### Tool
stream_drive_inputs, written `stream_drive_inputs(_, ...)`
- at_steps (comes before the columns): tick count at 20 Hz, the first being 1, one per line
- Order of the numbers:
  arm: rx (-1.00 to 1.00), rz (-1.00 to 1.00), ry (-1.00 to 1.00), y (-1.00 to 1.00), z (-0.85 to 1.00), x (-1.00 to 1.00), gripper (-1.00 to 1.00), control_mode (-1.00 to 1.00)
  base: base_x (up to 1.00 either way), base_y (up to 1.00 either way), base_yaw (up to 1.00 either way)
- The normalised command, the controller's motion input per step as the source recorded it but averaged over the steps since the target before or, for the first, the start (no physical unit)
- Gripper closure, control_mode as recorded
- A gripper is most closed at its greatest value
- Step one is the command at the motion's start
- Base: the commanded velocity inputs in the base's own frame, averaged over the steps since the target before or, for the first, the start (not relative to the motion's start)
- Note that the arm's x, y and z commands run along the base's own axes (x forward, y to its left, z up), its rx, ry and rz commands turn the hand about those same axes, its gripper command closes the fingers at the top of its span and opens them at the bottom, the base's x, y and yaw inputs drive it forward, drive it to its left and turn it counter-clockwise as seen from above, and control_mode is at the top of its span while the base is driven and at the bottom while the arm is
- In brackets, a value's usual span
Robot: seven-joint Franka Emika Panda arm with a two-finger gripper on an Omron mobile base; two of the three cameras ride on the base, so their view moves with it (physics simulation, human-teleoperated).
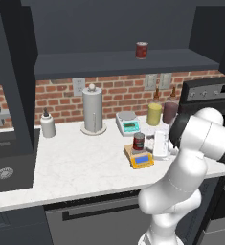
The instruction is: Pick the canned food and place it on the digital scale for weighing, and close the cabinet.
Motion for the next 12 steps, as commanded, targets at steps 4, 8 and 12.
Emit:
stream_drive_inputs(4,0.14,0.0,-0.3,-0.32,0.49,-0.57,-1.0,-1.0,0.0,0.0,0.0)
stream_drive_inputs(8,0.12,0.0,-0.37,-0.26,0.86,-0.79,-1.0,-1.0,0.0,0.0,0.0)
stream_drive_inputs(12,0.08,0.0,-0.31,-0.12,1.0,-0.63,-1.0,-1.0,0.0,0.0,0.0)
